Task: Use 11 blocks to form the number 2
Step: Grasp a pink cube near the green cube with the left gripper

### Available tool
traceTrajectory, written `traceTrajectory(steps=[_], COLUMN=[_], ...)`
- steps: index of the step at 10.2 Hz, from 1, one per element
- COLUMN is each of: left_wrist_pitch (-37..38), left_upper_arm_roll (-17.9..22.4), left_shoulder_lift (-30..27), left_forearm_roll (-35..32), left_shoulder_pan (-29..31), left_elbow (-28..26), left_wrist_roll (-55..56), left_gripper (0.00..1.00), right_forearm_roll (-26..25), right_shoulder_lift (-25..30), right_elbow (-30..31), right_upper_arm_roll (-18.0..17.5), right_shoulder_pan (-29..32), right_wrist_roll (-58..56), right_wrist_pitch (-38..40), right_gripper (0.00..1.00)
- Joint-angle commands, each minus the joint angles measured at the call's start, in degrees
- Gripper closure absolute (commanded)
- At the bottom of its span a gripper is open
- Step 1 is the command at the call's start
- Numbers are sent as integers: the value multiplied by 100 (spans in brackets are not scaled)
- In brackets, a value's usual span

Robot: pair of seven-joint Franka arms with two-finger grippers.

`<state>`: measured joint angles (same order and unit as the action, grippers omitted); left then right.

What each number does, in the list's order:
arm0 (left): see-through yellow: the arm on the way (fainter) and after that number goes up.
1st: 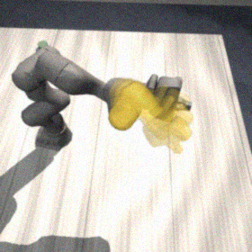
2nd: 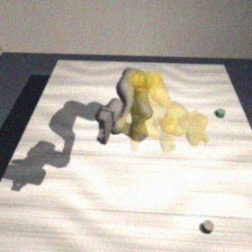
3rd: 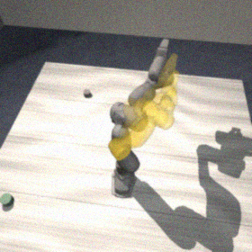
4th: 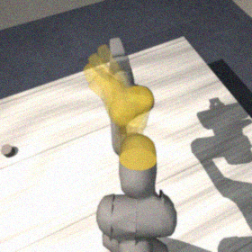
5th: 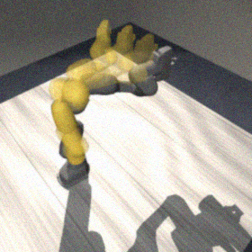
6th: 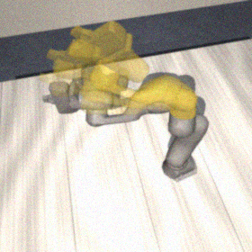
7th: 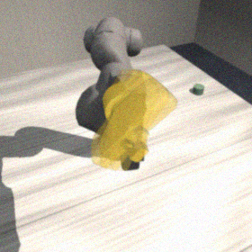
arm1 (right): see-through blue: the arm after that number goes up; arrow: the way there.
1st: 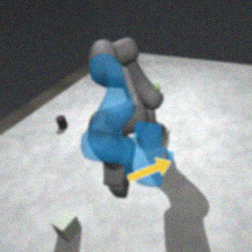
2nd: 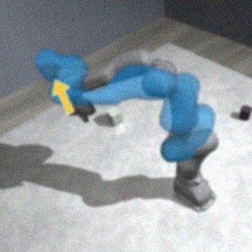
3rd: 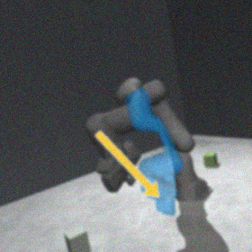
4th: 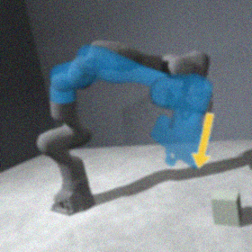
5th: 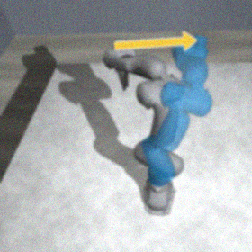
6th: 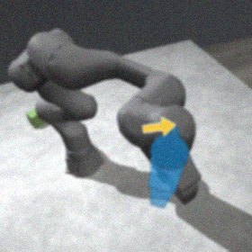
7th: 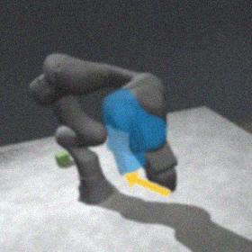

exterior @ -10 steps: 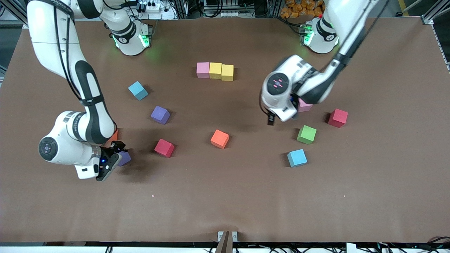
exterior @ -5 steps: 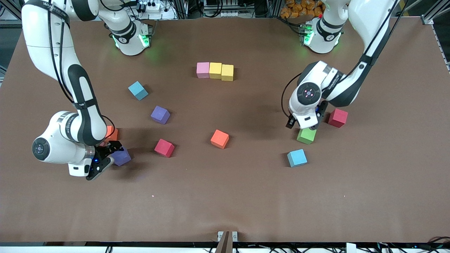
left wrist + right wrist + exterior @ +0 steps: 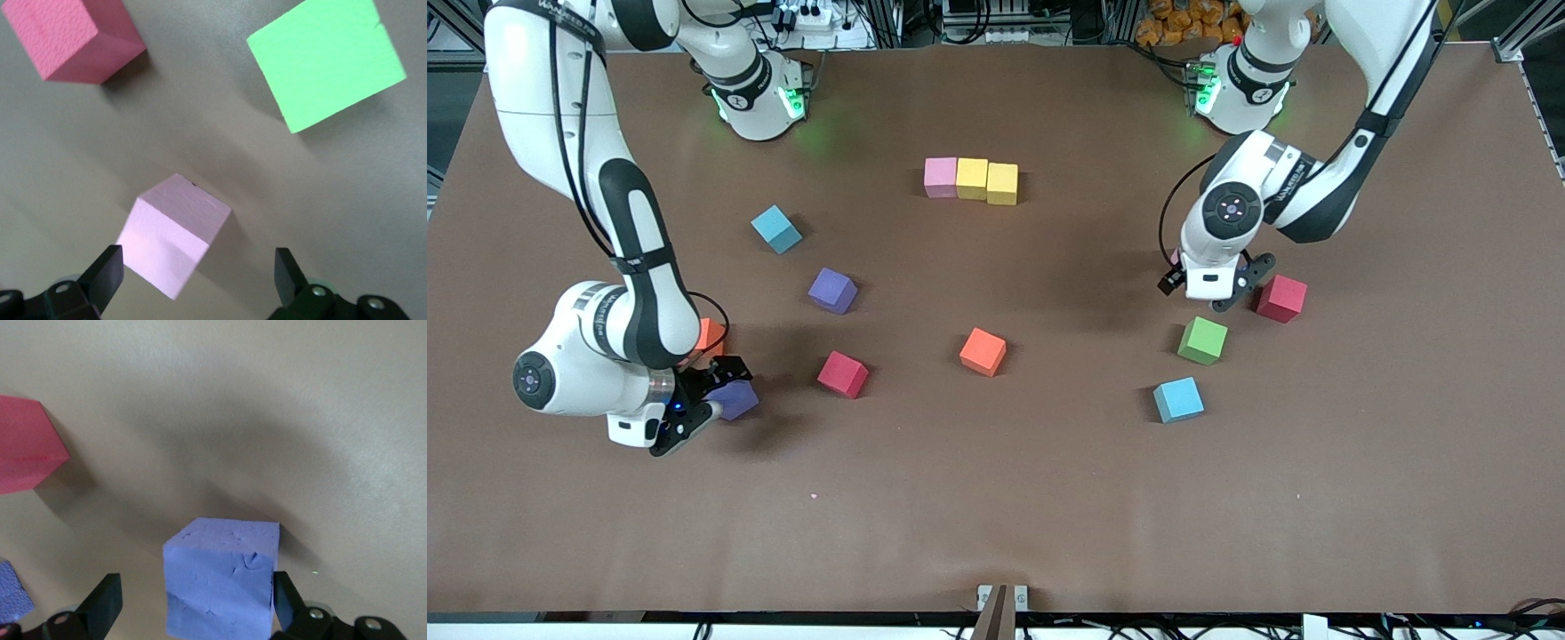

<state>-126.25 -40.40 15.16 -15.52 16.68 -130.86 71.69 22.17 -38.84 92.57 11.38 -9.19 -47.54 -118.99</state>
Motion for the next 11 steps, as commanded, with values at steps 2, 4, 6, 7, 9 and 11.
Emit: traceTrajectory(steps=[2,4,6,7,9,11], left_wrist_pitch=[-610,-822,-884,-884,-919,-928], left_upper_arm_roll=[-143,-143,-143,-143,-152,-143], left_shoulder_lift=[-57,109,250,303,399,462], left_forearm_roll=[-21,-21,-3,-12,-12,-3], left_shoulder_pan=[449,537,564,573,573,564], left_elbow=[-483,-589,-651,-686,-695,-687], left_wrist_roll=[-1137,-1576,-1973,-2026,-2176,-2317], left_gripper=[0,0,0,0,0,7], right_forearm_roll=[77,104,112,112,112,69], right_shoulder_lift=[113,104,87,87,130,236], right_elbow=[313,560,622,648,579,517], right_upper_arm_roll=[-13,-13,-13,-21,-13,-13], right_shoulder_pan=[13,-13,-13,-30,-83,-118], right_wrist_roll=[52,52,52,52,61,-70], right_wrist_pitch=[-175,-571,-730,-800,-723,-731], right_gripper=[0,0,2,18,53,82])
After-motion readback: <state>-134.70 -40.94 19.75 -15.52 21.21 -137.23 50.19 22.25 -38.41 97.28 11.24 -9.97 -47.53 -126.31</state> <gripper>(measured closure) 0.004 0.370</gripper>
